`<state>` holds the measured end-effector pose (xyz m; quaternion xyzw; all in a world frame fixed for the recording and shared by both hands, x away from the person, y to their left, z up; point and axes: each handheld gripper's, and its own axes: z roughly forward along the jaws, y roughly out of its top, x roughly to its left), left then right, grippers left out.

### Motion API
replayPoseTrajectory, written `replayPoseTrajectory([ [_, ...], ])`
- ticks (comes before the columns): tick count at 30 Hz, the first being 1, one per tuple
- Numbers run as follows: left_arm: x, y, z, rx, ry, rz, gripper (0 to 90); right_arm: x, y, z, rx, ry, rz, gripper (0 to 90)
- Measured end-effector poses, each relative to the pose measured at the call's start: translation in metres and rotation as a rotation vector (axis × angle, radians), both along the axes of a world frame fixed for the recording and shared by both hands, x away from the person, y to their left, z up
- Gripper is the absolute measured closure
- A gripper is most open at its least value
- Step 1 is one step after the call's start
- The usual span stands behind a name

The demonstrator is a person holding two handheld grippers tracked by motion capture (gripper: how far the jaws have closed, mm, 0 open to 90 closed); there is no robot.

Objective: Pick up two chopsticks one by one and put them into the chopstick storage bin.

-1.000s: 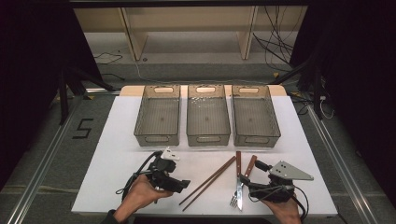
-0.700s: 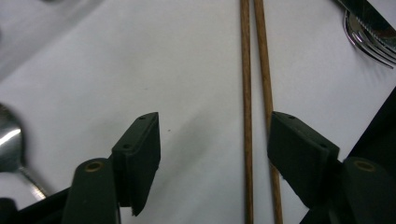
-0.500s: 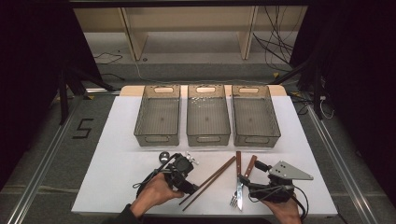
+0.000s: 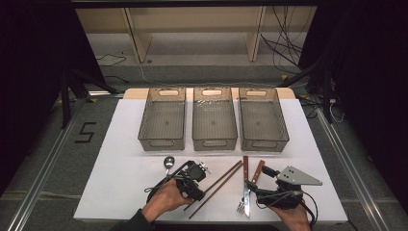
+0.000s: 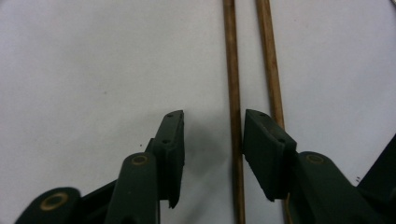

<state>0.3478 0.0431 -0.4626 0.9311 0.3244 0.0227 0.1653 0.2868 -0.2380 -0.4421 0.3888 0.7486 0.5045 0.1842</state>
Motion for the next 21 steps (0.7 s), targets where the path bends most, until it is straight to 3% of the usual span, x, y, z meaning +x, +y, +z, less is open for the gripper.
replayPoseTrajectory([
  [5,-0.0003,-0.0019,0.0001,0.029,-0.025,-0.007,65.2,0.0006,0.0002,-0.0003,-0.005,0.001,0.002,25.2],
  [11,-0.0004,-0.0084,0.0012,0.062,-0.021,-0.027,70.9,0.0011,0.0003,-0.0007,-0.007,0.006,0.001,25.4],
  [17,0.0025,-0.0077,0.0008,0.044,0.001,-0.014,83.1,0.0009,-0.0001,-0.0008,-0.008,0.009,0.000,25.7],
  [21,0.0050,-0.0068,0.0014,0.045,0.017,-0.018,84.3,0.0009,-0.0002,-0.0008,-0.006,0.008,0.002,26.0],
])
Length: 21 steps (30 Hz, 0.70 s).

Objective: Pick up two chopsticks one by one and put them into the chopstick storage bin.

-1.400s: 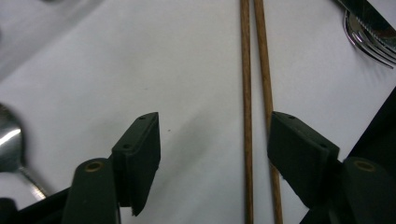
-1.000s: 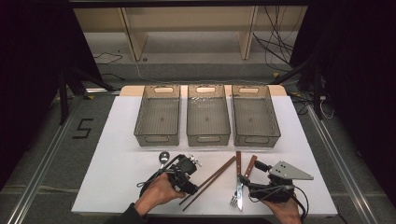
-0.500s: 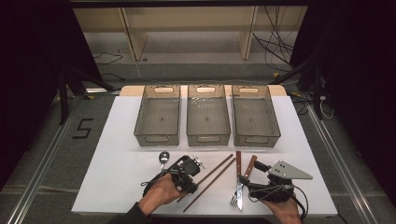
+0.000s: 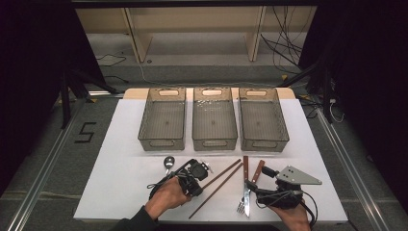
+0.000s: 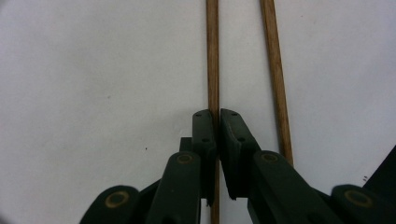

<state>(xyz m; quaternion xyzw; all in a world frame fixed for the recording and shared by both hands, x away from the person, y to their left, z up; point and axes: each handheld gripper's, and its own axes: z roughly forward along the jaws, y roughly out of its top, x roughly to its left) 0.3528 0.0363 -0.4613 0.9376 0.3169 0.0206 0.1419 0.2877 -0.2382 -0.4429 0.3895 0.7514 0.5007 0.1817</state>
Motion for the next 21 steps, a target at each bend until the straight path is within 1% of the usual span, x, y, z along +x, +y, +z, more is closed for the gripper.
replayPoseTrajectory([
  [3,0.0039,0.0006,0.0005,0.000,0.027,0.001,84.6,0.0001,-0.0001,-0.0001,0.003,0.003,-0.001,26.1],
  [5,0.0044,0.0003,0.0004,-0.002,0.031,0.007,84.7,0.0000,-0.0002,0.0000,0.003,0.003,0.000,26.1],
  [7,0.0061,0.0011,0.0006,-0.004,0.046,0.008,84.6,0.0001,-0.0003,0.0001,0.004,0.003,0.001,26.2],
  [8,0.0064,0.0013,0.0005,-0.004,0.047,0.009,84.5,0.0001,-0.0004,0.0000,0.002,0.002,0.000,26.2],
  [11,0.0062,0.0013,0.0004,-0.004,0.047,0.009,84.4,0.0001,-0.0005,0.0001,0.006,0.004,-0.001,26.2],
  [13,0.0052,0.0010,0.0003,-0.004,0.036,0.003,84.6,0.0001,-0.0005,0.0002,0.007,0.003,-0.002,26.3],
  [16,0.0054,0.0007,0.0003,-0.003,0.038,0.003,85.0,0.0001,-0.0003,0.0001,0.007,0.004,0.001,26.3],
  [17,0.0058,0.0011,0.0004,-0.006,0.041,0.000,85.0,0.0001,-0.0003,0.0002,0.007,0.005,0.001,26.3],
  [18,0.0062,0.0026,0.0013,0.001,0.031,-0.011,85.1,0.0000,-0.0004,0.0002,0.007,0.004,0.002,26.3],
  [19,0.0059,0.0039,0.0028,-0.007,0.025,-0.005,85.1,0.0000,-0.0004,0.0002,0.008,0.002,0.003,26.3],
  [21,0.0064,0.0054,0.0053,-0.013,0.022,-0.011,85.2,-0.0001,-0.0007,0.0004,0.013,0.002,0.001,26.4],
])
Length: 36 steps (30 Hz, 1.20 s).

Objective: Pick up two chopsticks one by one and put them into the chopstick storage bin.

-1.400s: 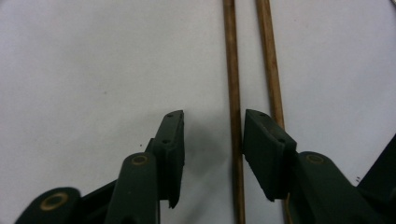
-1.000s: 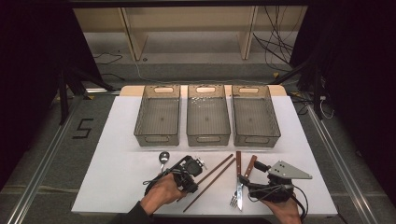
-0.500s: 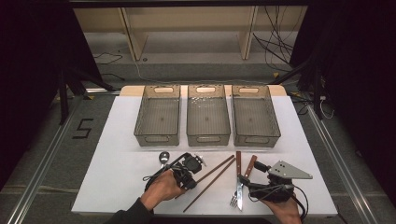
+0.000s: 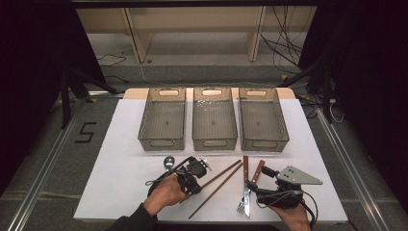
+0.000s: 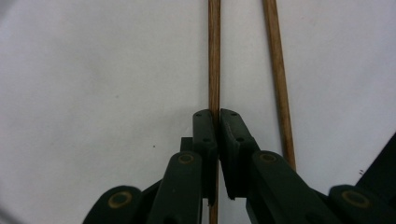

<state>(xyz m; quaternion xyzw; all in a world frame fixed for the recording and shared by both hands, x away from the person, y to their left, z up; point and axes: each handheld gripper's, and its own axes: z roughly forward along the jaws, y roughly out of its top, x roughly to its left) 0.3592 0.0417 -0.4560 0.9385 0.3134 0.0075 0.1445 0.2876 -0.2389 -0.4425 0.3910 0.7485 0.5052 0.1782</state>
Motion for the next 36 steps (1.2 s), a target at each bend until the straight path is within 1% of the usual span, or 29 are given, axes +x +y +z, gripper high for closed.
replayPoseTrajectory([
  [1,0.000,0.003,0.005,-0.014,-0.013,0.001,85.2,0.000,0.000,0.000,0.001,0.000,0.000,26.4],
  [2,0.000,0.004,0.008,-0.020,-0.023,0.001,85.2,0.000,0.000,0.000,0.001,0.000,0.000,26.4],
  [3,0.000,0.004,0.008,-0.020,-0.023,0.001,85.2,0.000,0.000,0.000,0.001,0.002,0.000,26.4],
  [4,0.001,0.008,0.013,-0.027,-0.029,-0.003,85.2,0.000,0.000,0.000,0.001,0.002,0.001,26.4],
  [6,0.000,0.009,0.014,-0.028,-0.031,-0.005,85.2,0.000,0.000,0.000,0.000,0.003,0.002,26.4],
  [7,0.001,0.012,0.016,-0.031,-0.041,-0.010,85.3,0.000,0.000,0.000,0.000,0.002,0.003,26.5],
  [11,0.000,0.015,0.020,-0.038,-0.044,-0.012,85.3,0.000,0.000,0.000,0.002,0.002,0.003,26.4],
  [13,-0.003,0.018,0.026,-0.052,-0.059,-0.014,85.3,0.000,0.000,0.000,0.005,0.005,0.003,26.4],
  [14,-0.004,0.020,0.028,-0.064,-0.061,-0.015,85.3,0.001,0.000,0.000,0.005,0.005,0.003,26.4],
  [15,-0.004,0.020,0.028,-0.064,-0.061,-0.015,85.3,0.001,0.000,0.000,0.006,0.005,0.002,26.4],
  [17,-0.006,0.024,0.037,-0.080,-0.081,-0.017,85.3,0.001,0.000,0.000,0.008,0.006,0.002,26.4],
  [18,-0.006,0.024,0.037,-0.080,-0.081,-0.017,85.3,0.001,0.000,0.000,0.010,0.007,0.002,26.4],
  [19,-0.007,0.028,0.044,-0.097,-0.094,-0.019,85.3,0.001,0.000,0.000,0.009,0.006,0.002,26.4],
  [20,-0.007,0.030,0.048,-0.105,-0.100,-0.018,85.3,0.001,0.000,0.000,0.009,0.006,0.003,26.4],
  [21,-0.007,0.030,0.048,-0.105,-0.100,-0.018,85.3,0.001,0.000,0.000,0.010,0.007,0.002,26.4],
  [22,-0.007,0.035,0.055,-0.119,-0.118,-0.012,85.3,0.001,0.000,0.000,0.009,0.006,0.002,26.4],
  [23,-0.006,0.038,0.059,-0.127,-0.119,-0.009,85.3,0.001,0.000,0.000,0.008,0.005,0.002,26.4],
  [25,-0.003,0.044,0.064,-0.152,-0.135,0.012,85.3,0.001,0.000,0.000,0.009,0.006,0.003,26.4],
  [27,-0.002,0.047,0.067,-0.154,-0.142,0.018,85.3,0.001,0.000,0.000,0.010,0.006,0.003,26.4],
  [28,0.002,0.053,0.071,-0.174,-0.154,0.044,85.3,0.001,0.000,0.000,0.010,0.006,0.003,26.4],
  [29,0.004,0.057,0.074,-0.184,-0.164,0.057,85.3,0.001,0.000,0.000,0.009,0.005,0.002,26.4],
  [30,0.004,0.057,0.074,-0.184,-0.164,0.057,85.2,0.001,0.000,0.000,0.009,0.006,0.002,26.4],
  [33,0.012,0.069,0.081,-0.214,-0.187,0.096,85.3,0.001,0.000,-0.001,0.010,0.004,0.002,26.4],
  [34,0.019,0.077,0.085,-0.229,-0.201,0.125,85.3,0.001,0.000,-0.001,0.011,0.004,0.003,26.4],
  [36,0.026,0.085,0.088,-0.243,-0.212,0.155,85.3,0.000,0.000,0.000,0.011,0.004,0.003,26.4],
])
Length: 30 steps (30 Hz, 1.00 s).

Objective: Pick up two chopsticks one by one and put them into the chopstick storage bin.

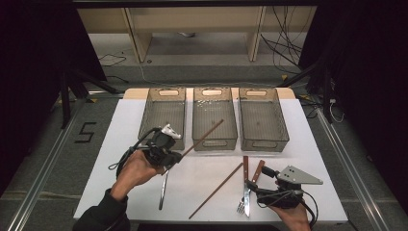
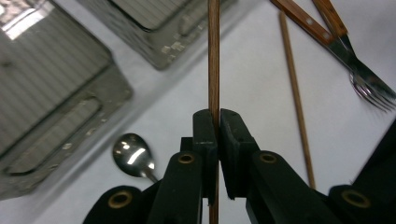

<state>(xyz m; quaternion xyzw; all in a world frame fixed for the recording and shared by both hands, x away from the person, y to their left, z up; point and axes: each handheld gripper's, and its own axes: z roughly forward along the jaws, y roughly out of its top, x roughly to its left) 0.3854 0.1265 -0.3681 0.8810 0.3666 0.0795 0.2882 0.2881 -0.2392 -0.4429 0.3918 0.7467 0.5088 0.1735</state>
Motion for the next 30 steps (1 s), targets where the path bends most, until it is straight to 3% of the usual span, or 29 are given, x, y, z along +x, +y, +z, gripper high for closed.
replayPoseTrajectory([
  [7,0.025,0.024,0.007,-0.045,-0.019,0.094,85.3,0.000,0.000,0.000,0.000,0.001,0.000,26.4],
  [16,0.055,0.045,0.013,-0.066,-0.038,0.184,85.3,0.000,-0.001,0.000,0.002,0.001,-0.002,26.3],
  [30,0.088,0.063,0.014,-0.068,-0.056,0.259,85.2,0.001,-0.002,0.000,0.006,0.000,-0.002,26.3],
])
